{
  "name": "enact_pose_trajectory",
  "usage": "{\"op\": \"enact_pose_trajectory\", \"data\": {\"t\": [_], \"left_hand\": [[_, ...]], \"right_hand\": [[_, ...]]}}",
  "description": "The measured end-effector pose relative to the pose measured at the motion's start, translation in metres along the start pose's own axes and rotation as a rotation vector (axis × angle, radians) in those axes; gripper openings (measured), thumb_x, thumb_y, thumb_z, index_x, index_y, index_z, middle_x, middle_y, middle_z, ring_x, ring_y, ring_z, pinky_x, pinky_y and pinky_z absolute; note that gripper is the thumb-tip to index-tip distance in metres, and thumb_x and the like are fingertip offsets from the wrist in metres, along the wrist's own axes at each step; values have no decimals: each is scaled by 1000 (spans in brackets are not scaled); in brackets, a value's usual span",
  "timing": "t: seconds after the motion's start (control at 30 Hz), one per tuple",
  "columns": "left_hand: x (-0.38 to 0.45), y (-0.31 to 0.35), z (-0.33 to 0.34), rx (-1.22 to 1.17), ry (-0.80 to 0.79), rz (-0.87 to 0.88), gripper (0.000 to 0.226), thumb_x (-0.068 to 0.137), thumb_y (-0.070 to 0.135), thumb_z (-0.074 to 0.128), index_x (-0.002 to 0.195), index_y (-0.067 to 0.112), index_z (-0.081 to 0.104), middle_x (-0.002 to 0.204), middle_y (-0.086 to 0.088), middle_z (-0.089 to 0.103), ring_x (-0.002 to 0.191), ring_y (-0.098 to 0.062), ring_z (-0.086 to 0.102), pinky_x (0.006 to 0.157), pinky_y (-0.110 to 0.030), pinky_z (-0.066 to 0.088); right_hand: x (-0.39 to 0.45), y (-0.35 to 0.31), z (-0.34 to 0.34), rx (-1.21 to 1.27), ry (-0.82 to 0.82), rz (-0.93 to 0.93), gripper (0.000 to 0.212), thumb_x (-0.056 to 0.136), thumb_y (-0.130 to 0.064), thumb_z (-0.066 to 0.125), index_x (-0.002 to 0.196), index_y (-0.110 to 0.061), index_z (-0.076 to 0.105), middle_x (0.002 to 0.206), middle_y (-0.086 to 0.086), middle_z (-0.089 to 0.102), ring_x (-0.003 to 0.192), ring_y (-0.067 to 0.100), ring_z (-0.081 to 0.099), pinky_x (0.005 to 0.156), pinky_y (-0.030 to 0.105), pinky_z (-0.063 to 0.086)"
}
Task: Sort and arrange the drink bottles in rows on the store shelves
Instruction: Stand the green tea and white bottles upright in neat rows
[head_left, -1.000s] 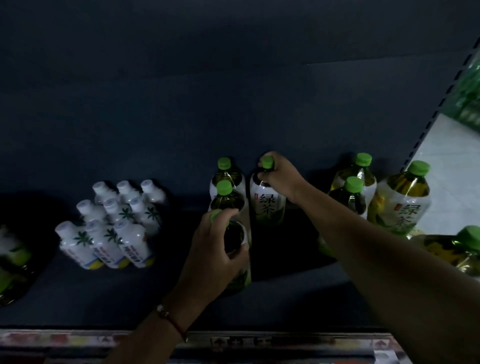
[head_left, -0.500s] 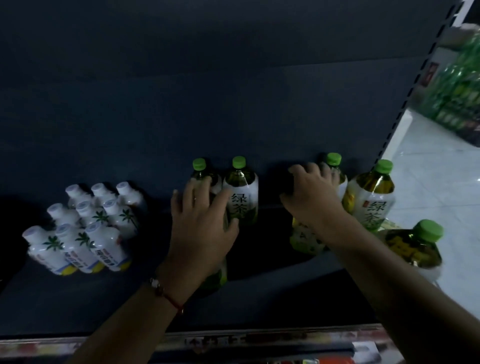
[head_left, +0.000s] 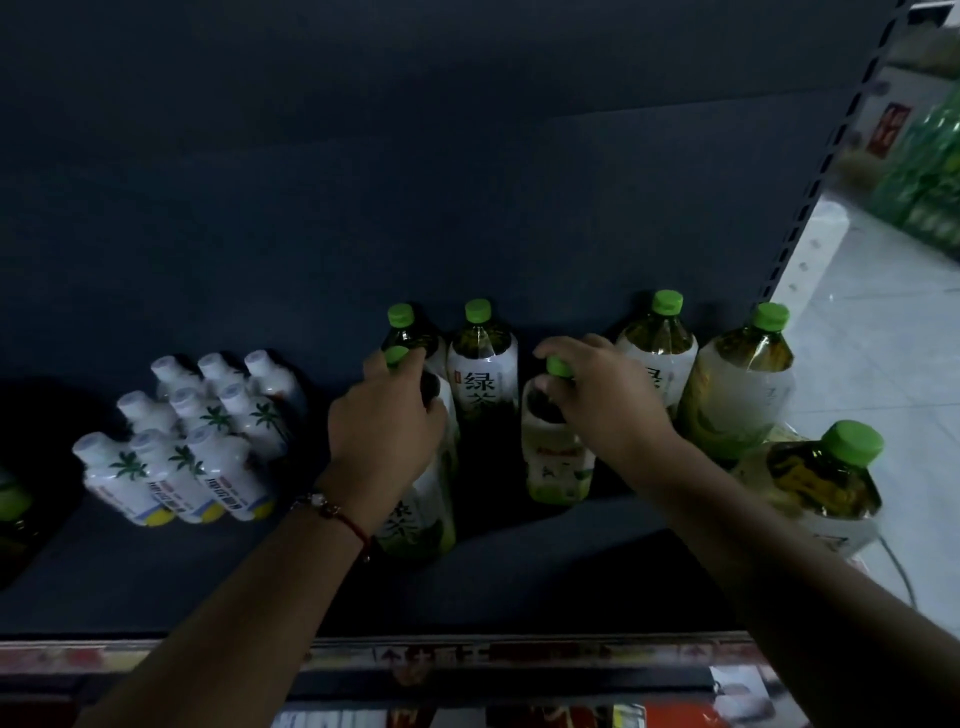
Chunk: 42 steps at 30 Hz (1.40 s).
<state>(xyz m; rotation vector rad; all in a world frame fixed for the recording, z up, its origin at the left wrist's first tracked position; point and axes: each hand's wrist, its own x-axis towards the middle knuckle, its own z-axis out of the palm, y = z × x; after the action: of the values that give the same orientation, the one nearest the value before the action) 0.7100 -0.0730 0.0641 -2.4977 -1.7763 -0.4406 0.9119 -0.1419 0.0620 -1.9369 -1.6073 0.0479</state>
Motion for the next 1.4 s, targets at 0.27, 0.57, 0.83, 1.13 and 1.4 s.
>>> {"op": "enact_pose_trajectory", "data": {"t": [0.27,0.57,0.83,1.13,1.4], "left_hand": [[-4,-6,8,-59,72,21,57,94,43,50,148,29,38,156,-10,34,115,-37,60,82,-40,51],[-5,-7,10,-58,95,5,53,97,43,50,146,28,41,159,-13,30,121,-40,55,86,-43,50],[-26,-29,17,-523,198,171,54,92,37,59,143,31,44,150,11,35,133,-8,42,98,-25,42],[-61,-51,33,-509,72,197,100,74,48,82,151,38,20,133,-2,45,125,-20,46,96,-35,45],[-63,-50,35,-458,93,202,100,72,52,81,151,37,20,134,1,46,126,-19,48,88,-35,52]], "right_hand": [[26,-39,36,22,-70,-88,28,94,-30,57,122,-29,57,112,2,57,88,28,62,72,37,50],[31,-48,42,-4,-120,-120,28,93,-32,57,121,-28,56,113,4,56,91,30,61,74,38,50],[40,-37,18,-285,-179,-67,33,89,-49,57,88,-19,43,80,0,55,81,26,62,62,32,39],[36,-34,-9,-130,-482,16,49,75,-50,73,107,-18,53,97,-2,60,87,17,58,66,30,46],[32,-33,30,200,-267,35,28,85,-37,67,106,-22,56,96,-6,64,89,15,60,73,31,45]]}}
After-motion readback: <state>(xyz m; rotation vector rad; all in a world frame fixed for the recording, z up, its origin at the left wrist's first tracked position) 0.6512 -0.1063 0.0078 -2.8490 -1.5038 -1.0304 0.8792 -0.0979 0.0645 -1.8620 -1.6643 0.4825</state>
